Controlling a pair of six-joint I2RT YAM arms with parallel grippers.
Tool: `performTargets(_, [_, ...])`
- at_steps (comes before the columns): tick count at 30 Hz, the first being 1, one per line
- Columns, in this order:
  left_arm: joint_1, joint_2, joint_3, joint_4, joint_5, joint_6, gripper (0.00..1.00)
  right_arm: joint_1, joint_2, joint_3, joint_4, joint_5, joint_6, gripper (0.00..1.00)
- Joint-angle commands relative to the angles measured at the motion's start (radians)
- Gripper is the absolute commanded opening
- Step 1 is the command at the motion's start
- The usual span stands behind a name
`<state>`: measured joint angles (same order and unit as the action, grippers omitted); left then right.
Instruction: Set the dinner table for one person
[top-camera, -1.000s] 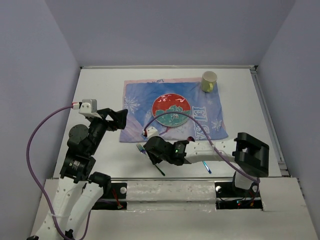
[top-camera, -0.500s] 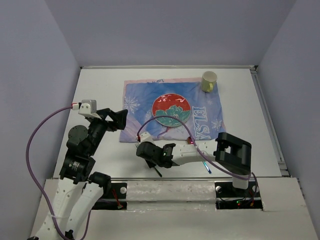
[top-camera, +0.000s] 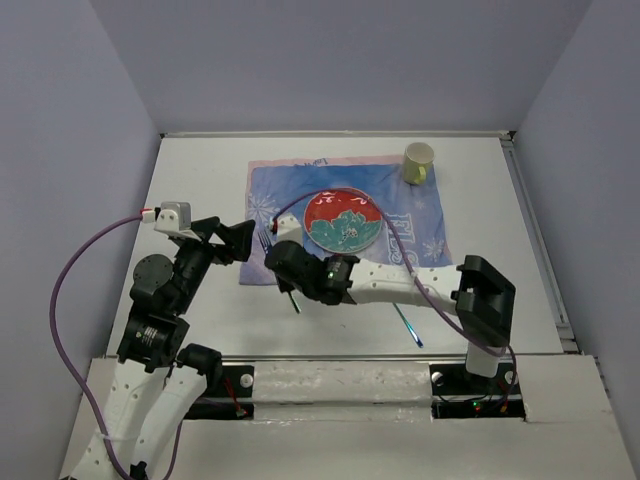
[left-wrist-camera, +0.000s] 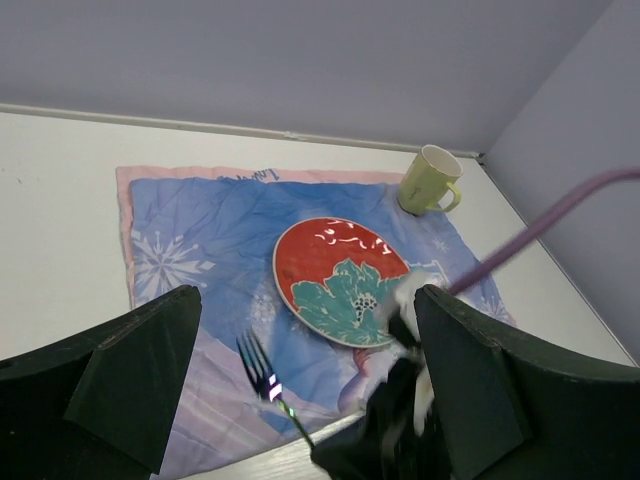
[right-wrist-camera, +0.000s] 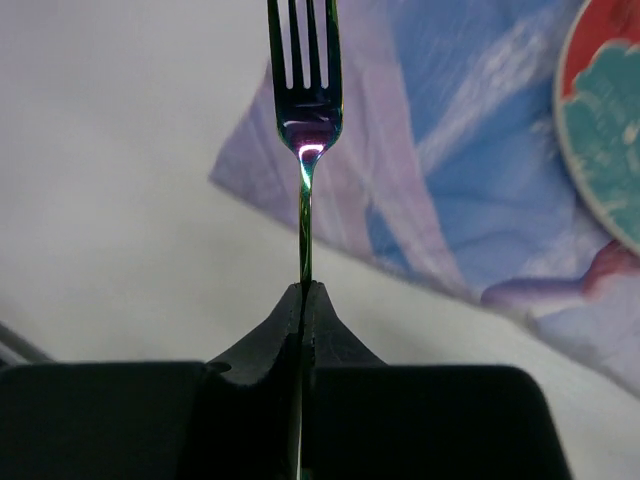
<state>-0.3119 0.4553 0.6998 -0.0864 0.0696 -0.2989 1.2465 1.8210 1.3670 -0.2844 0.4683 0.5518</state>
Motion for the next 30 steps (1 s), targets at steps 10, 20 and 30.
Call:
performTargets(10, [-0.001,-0.024,0.001,0.042,-0.008,0.0,0.99,-0.295,0.323,0.409,0.096,0.078,0.128,0.0])
performTargets(20, [-0.019,-0.023,0.004,0.034,-0.019,-0.002,0.99,-0.348,0.454,0.484,0.093,-0.048,0.154,0.0])
performTargets(30, [-0.019,-0.014,0.004,0.034,-0.019,-0.002,0.99,-0.357,0.506,0.508,0.088,-0.074,0.165,0.32])
